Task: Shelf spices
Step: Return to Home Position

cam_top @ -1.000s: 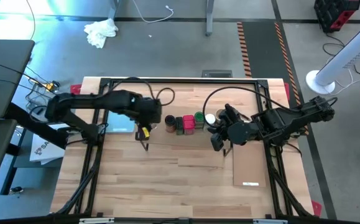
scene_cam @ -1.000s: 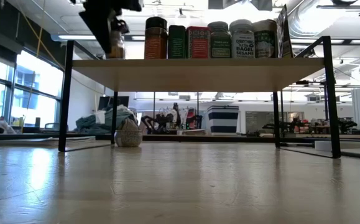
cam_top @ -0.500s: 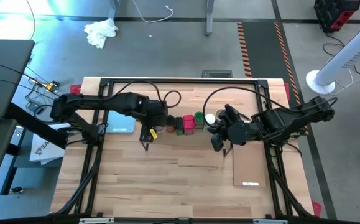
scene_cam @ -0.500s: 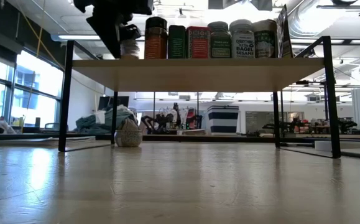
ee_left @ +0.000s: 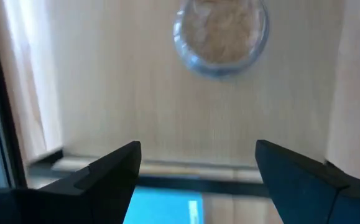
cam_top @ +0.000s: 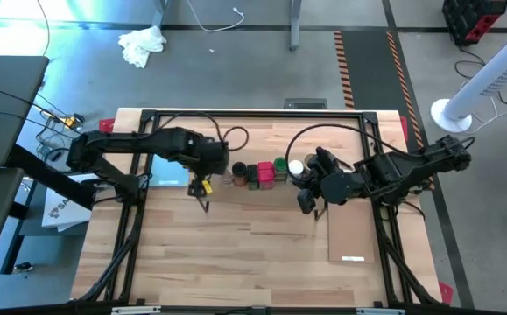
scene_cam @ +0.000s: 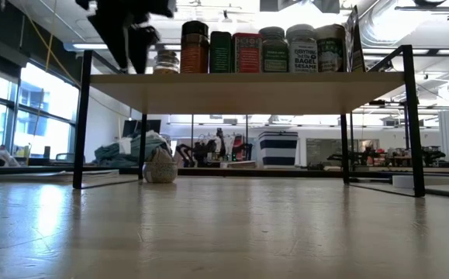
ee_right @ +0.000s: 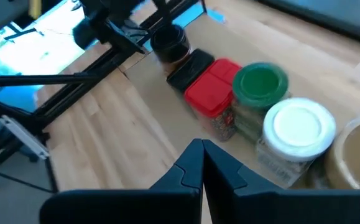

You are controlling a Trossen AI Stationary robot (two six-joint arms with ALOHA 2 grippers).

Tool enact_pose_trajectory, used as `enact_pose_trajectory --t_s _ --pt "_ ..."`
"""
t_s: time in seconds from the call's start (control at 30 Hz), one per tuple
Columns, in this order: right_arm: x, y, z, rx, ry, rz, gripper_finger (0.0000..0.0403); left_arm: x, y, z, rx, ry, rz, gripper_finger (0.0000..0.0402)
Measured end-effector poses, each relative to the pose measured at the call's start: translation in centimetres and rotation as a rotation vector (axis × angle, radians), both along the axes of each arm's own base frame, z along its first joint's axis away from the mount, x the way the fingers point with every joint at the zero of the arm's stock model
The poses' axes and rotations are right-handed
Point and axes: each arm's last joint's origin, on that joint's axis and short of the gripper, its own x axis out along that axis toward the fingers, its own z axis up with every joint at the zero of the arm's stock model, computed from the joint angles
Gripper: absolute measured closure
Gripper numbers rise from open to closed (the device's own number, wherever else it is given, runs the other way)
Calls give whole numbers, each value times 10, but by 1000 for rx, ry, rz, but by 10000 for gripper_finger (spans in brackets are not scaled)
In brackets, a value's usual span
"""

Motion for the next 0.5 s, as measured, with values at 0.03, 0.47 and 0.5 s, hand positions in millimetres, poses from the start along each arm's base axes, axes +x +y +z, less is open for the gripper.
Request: enact_pose_trajectory --t_s 0.03,0.47,0.5 --pt "0 0 1 -21 -1 0 403 -6 0 6 -6 -22 25 87" --pt "-34 -20 86 -375 -102 -30 403 -102 -10 110 -81 -835 397 113" --pt "-38 -21 91 -354 -116 -41 403 -108 -11 115 -71 -887 407 126"
